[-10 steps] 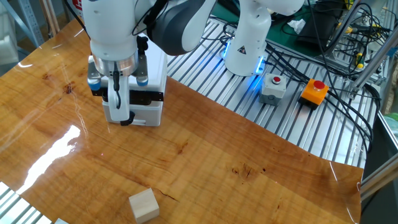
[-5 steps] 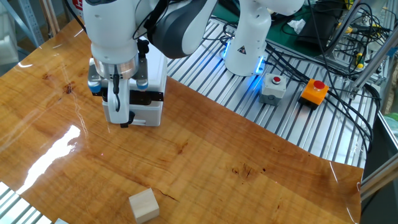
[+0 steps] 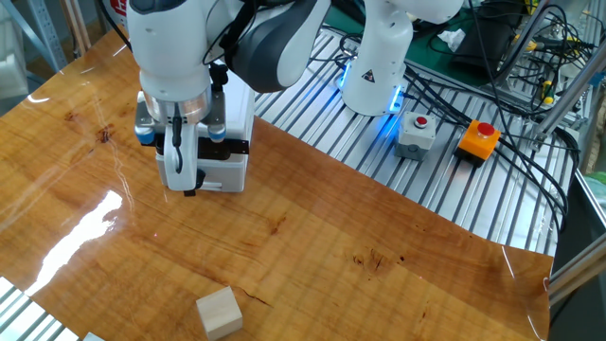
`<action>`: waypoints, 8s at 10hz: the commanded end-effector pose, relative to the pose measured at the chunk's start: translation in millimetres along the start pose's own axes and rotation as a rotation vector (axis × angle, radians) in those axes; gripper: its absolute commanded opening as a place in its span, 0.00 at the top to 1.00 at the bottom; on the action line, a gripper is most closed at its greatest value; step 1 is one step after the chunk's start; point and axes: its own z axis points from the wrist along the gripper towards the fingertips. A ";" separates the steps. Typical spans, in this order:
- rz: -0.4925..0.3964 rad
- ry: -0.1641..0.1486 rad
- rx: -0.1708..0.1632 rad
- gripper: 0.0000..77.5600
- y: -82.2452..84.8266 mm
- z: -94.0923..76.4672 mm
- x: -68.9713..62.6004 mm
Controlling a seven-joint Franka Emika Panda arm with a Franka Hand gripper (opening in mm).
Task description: Put things in the drawer
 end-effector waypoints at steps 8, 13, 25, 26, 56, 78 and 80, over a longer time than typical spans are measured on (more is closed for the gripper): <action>0.010 -0.008 -0.008 0.00 -8.3 10.1 -4.0; 0.019 -0.007 -0.011 0.00 -7.7 15.0 -3.8; 0.033 0.000 -0.026 0.00 6.4 11.4 -1.8; 0.033 0.002 -0.034 0.00 7.4 10.8 -1.7; 0.044 -0.024 -0.021 0.00 36.6 6.7 -1.8; 0.043 -0.019 -0.016 0.00 43.2 7.5 0.5; 0.046 -0.020 -0.015 0.00 50.5 4.7 1.2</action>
